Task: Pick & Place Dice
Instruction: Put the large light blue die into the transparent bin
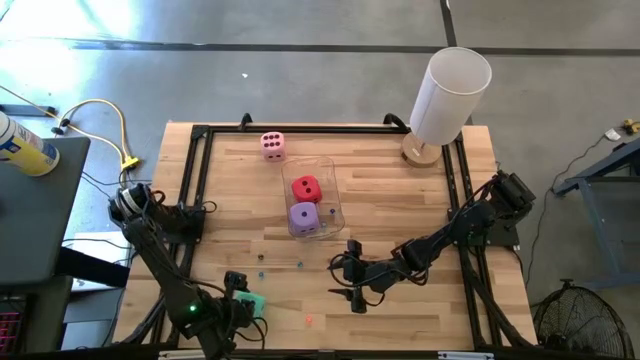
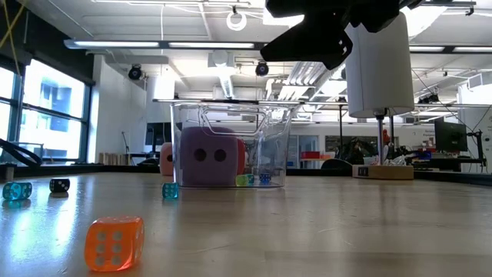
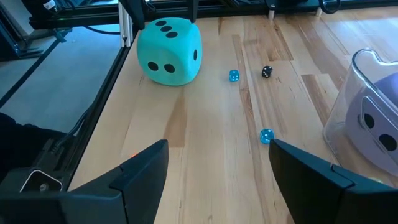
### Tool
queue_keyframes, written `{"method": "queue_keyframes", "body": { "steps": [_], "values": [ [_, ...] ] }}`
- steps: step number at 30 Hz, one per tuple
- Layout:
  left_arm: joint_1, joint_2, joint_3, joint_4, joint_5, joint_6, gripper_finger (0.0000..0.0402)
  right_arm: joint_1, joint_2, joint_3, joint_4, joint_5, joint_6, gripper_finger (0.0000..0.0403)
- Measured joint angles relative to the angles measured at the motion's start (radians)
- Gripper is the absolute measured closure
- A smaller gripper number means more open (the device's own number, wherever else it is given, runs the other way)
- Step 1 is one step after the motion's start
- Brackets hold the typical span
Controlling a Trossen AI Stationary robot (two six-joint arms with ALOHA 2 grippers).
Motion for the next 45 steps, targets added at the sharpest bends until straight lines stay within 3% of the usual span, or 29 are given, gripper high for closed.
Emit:
{"method": "queue_keyframes", "body": {
  "steps": [45],
  "values": [
    [0.047, 0.058, -0.023, -0.005, -0.070, 0.001, 0.0004, 0.000, 0.000, 0.000, -0.001, 0.000, 0.000, 0.0133]
  ]
}}
